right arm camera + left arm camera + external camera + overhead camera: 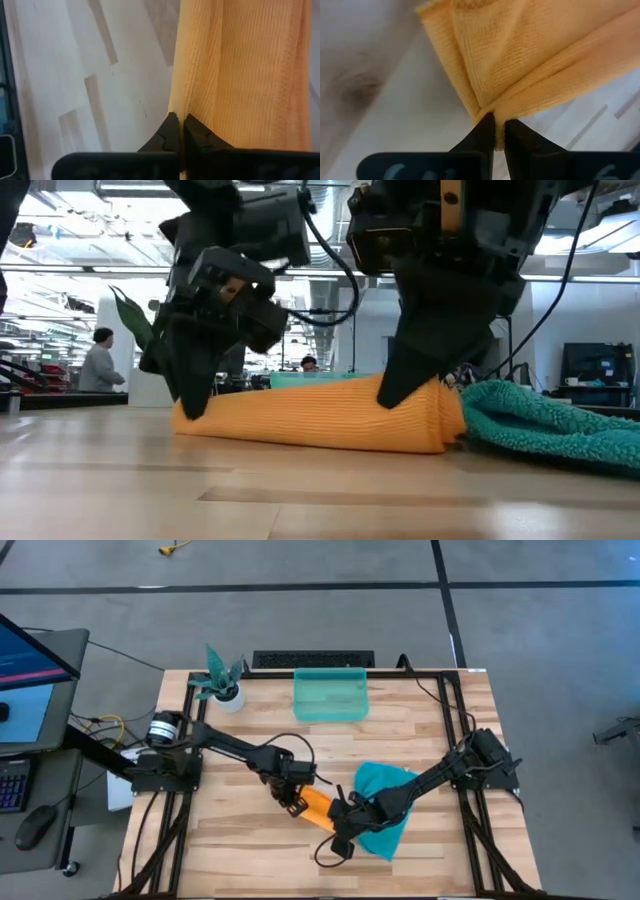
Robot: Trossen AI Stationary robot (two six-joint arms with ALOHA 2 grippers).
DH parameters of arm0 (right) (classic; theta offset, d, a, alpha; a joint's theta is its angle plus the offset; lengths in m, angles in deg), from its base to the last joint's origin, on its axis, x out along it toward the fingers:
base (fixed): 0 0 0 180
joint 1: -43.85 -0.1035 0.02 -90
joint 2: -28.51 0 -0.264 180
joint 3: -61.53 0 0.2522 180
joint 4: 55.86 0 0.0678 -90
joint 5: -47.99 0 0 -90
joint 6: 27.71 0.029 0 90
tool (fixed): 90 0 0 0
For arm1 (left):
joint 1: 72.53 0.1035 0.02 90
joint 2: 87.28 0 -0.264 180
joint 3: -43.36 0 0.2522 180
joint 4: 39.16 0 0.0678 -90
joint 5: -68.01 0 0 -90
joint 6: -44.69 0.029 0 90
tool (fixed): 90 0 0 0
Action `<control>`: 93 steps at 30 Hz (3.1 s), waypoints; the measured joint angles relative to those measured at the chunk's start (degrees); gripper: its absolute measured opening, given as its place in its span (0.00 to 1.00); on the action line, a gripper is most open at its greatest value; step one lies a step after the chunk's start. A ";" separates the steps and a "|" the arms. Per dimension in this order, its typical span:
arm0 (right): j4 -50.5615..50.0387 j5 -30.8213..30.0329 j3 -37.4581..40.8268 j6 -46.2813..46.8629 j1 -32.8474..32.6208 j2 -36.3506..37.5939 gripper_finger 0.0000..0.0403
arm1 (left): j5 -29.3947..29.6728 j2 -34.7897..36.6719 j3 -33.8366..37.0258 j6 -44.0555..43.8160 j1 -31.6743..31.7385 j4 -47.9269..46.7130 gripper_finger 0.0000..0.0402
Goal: Roll microfiber towels into tight, uniform cylinder then place into a basket
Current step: Roll the yellow microfiber cloth
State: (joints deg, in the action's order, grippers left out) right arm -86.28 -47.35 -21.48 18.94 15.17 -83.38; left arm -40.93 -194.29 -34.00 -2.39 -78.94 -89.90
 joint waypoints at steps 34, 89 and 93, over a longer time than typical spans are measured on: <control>-5.36 -3.36 -0.02 -2.10 1.70 0.31 0.28 | -1.56 -1.15 0.11 0.99 0.39 -1.02 0.04; -3.00 -7.73 -0.38 -12.09 1.46 -4.52 0.15 | -1.51 -1.24 0.18 3.43 0.31 -0.57 0.14; -3.05 -7.58 -0.37 -12.09 1.35 -4.55 0.15 | -1.27 -1.24 0.15 6.79 0.24 -0.32 0.25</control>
State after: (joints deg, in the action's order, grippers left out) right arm -89.33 -54.93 -21.85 6.86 16.52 -87.93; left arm -42.20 -195.52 -33.84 4.40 -78.70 -90.22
